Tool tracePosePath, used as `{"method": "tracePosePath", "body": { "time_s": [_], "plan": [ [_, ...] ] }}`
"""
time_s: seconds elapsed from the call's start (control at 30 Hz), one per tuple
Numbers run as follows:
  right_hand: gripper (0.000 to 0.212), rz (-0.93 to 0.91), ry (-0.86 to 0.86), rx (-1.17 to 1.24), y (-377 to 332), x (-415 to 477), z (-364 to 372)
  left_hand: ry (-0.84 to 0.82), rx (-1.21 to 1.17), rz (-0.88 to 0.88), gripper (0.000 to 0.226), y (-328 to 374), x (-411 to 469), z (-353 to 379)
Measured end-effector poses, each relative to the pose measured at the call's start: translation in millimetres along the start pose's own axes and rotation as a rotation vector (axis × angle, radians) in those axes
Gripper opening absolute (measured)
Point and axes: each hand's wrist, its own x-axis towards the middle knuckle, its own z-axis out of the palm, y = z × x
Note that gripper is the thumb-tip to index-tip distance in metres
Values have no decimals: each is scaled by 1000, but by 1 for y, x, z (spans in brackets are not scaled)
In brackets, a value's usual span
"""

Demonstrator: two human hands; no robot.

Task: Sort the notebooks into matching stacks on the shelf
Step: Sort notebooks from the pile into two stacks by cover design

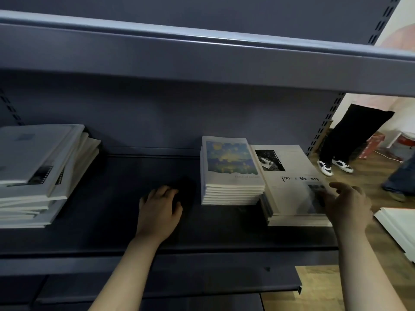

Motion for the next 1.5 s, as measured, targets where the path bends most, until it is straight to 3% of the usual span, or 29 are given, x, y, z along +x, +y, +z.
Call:
{"method": "tracePosePath", "body": {
  "time_s": [0.17, 0.3, 0.47, 0.67, 0.87, 0.97, 1.07, 1.13, 1.33, 1.5],
  "plan": [
    [36, -207, -33, 1, -30, -22, 3, -49, -131, 35, 42, -4, -4, -10],
    [28, -385, -114, 142, -72, -51, 19, 80, -226, 66, 38, -12, -10, -35],
    [27, -390, -78, 324, -114, -79, 26, 306, -173, 72, 35, -38, -10, -83],
    [25, -367, -148, 221, -131, -88, 20, 491, -97, 29, 32, -87, -13, -134],
    [16, -446, -176, 273, -160, -109, 26, 348, 136, -341, 44, -146, -8, -161],
    [14, -488, -186, 297, -173, -123, 33, 145, 205, -494, 70, -168, -6, -167],
    [15, -513, -228, 334, -184, -133, 39, 167, 230, -510, 92, -178, -3, -174],
    [16, -542, -233, 345, -191, -141, 41, 185, 263, -482, 87, -182, -1, -181],
    [18, -593, -223, 385, -203, -160, 44, 143, 473, -306, 40, -180, 4, -190],
    [21, -602, -314, 452, -208, -167, 50, 386, 298, -239, 21, -180, 4, -209]
  ]
}}
